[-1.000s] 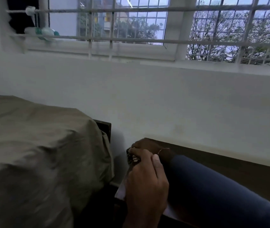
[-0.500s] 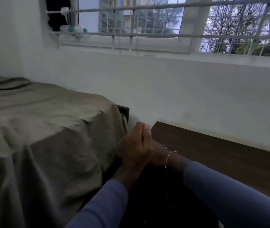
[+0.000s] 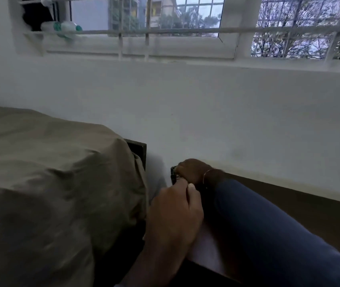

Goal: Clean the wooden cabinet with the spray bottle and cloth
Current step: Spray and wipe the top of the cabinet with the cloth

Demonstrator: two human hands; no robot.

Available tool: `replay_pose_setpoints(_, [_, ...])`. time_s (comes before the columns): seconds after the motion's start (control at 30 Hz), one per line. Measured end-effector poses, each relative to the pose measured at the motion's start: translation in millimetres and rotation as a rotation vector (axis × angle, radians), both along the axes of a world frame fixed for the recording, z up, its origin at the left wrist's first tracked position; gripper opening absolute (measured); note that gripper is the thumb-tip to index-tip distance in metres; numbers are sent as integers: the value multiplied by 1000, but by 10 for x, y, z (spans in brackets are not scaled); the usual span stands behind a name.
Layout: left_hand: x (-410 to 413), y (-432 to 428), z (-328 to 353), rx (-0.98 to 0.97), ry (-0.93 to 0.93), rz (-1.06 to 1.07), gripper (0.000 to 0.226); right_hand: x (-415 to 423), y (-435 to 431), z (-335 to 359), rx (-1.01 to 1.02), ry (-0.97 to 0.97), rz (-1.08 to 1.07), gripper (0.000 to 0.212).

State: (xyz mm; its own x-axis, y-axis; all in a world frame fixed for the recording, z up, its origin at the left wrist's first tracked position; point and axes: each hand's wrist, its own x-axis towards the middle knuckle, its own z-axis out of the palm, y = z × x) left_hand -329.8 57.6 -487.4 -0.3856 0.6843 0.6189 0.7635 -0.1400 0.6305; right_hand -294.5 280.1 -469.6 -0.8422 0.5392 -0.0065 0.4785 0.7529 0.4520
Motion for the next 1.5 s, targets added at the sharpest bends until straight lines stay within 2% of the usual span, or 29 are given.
replay_pose_setpoints(0.1, [1,-2,14,19,-22,-7,39,9,117,-29,41,11,-29,33])
replay_pose_setpoints(0.23, [-20,-8,19,38,-53,24,35,36,-187,2,-100,79,-98,38])
replay_pose_setpoints(0.33, [-32,-36,-11,135,-79,34,35,108,-725,130,-256,219,-135,52])
replay_pose_setpoints(0.4, [-52,-73,2,171,-180,-2,35,144,-1136,160,-344,296,-140,44])
replay_pose_setpoints(0.47, [-60,-131,87,190,-389,-31,41,188,-1471,137,-374,402,-94,29])
replay_pose_setpoints(0.57, [-148,-262,198,211,-594,-63,42,287,-1902,111,-396,536,29,25])
replay_pose_setpoints(0.7, [-249,-532,316,218,-511,-63,37,337,-2218,70,-349,556,162,32])
replay_pose_setpoints(0.8, [-197,-563,348,144,-452,-27,35,388,-2346,-65,-261,497,249,35])
replay_pose_setpoints(0.87, [-94,-572,369,123,-405,-49,30,485,-2427,-143,-204,498,280,31])
replay_pose_setpoints(1.0, [187,-552,420,66,-229,-94,37,703,-2454,-296,-120,582,350,10])
replay_pose_setpoints(1.1, [460,-543,450,83,-86,-115,38,1161,-2517,-345,-135,556,231,31])
replay_pose_setpoints(1.2, [777,-473,395,80,-47,-170,40,1818,-2663,-310,-69,528,95,50])
replay_pose_setpoints(1.5, [2056,-490,174,-131,256,-516,38,3783,-3050,-286,-46,578,-269,51])
